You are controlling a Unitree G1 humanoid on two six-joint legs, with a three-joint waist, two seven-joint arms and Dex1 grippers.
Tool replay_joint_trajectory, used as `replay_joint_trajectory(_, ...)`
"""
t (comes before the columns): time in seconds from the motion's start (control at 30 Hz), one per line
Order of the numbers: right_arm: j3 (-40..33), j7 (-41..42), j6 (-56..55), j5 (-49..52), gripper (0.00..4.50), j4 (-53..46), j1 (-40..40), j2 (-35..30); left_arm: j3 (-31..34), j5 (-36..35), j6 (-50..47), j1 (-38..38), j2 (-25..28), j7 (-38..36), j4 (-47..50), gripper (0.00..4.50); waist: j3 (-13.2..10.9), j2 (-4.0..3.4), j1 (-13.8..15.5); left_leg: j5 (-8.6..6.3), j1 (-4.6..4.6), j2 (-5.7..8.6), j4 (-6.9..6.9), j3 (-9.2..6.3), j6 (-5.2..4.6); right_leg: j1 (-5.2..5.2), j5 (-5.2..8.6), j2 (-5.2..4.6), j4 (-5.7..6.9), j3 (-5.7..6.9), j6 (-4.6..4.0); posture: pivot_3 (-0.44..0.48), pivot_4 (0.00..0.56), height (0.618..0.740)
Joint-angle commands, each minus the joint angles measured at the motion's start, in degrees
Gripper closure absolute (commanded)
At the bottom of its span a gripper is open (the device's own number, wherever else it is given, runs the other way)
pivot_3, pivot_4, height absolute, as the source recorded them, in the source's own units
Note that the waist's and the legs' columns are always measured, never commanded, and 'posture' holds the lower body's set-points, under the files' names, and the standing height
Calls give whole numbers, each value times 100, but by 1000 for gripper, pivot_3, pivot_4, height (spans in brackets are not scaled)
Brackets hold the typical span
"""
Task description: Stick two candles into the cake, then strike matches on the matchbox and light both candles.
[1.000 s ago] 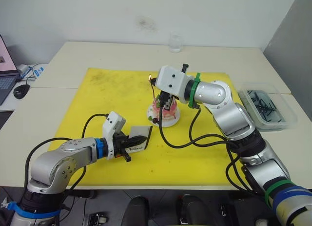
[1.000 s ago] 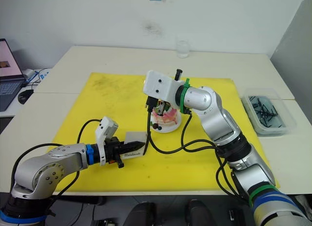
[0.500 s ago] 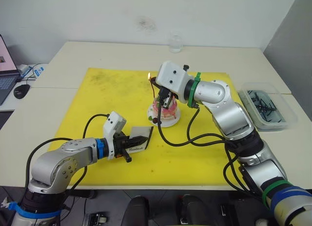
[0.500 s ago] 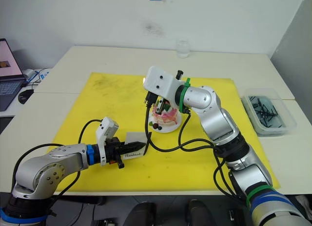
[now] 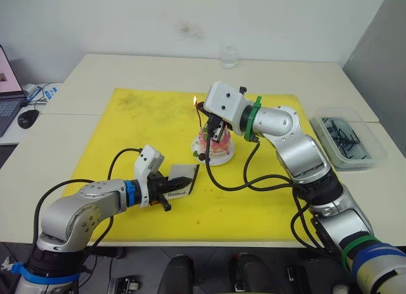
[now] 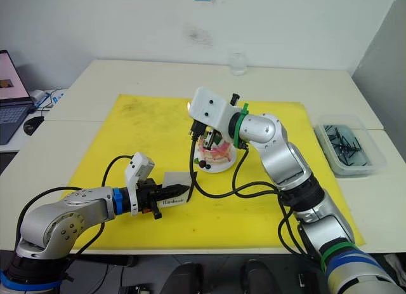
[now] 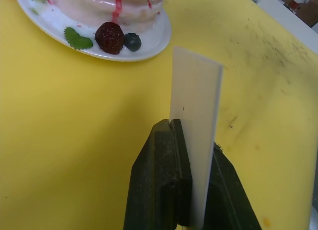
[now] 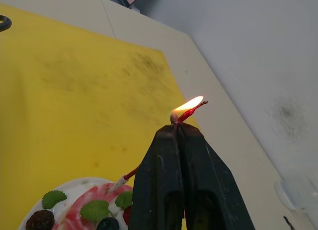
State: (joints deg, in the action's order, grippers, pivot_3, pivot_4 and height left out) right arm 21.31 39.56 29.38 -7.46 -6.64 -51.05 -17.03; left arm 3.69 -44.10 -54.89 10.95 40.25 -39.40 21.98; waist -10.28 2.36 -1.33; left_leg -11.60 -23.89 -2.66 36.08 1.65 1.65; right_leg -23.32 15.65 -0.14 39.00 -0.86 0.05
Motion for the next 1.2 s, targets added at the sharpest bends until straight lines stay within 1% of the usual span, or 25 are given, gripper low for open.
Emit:
replay_joint_trajectory(0.03, -176, -64, -23, 57, 4463, -184, -53, 22, -49, -17, 13, 84, -61, -31, 120, 4500, 0, 0, 0, 0, 0, 0, 0, 0, 0, 0, 0, 0, 0, 0, 0, 0, 150, 740)
replay_joint_trajectory(0.63, -190, -79, 4, 94, 4463, -220, -60, 16, -67, -10, 9, 116, -72, -39, 110, 4500, 0, 0, 0, 0, 0, 0, 0, 0, 0, 0, 1, 0, 0, 1, 2, 0, 150, 740)
replay_joint_trajectory(0.87, -261, 176, 263, 357, 4463, -627, 81, -136, -23, -23, -22, 173, -74, -38, 64, 4500, 0, 0, 4, 0, -1, 0, 0, 0, 0, 0, 1, 0, -2, 0, 2, 0, 150, 740)
replay_joint_trajectory(1.03, -445, 614, 911, 842, 4463, -1605, 520, -574, 8, -40, -59, 259, -111, -36, -11, 4500, 0, -1, 47, 0, -3, 0, -1, -2, 0, 0, 2, -1, -4, 2, 3, 0, 150, 740)
replay_joint_trajectory(1.13, -654, 791, 1342, 1098, 4463, -2203, 909, -1018, 19, -58, -85, 290, -119, -53, -29, 4500, -1, -1, 81, 0, -3, 0, -1, -2, 0, 0, 2, -2, -4, 3, 3, 0, 150, 740)
replay_joint_trajectory(1.2, -945, 858, 1706, 1279, 4463, -2596, 1268, -1401, 36, -96, -127, 291, -115, -72, -21, 4500, -1, -1, 91, 0, -2, 0, -1, 0, 0, 0, 2, -2, -4, 2, 3, 0, 150, 740)
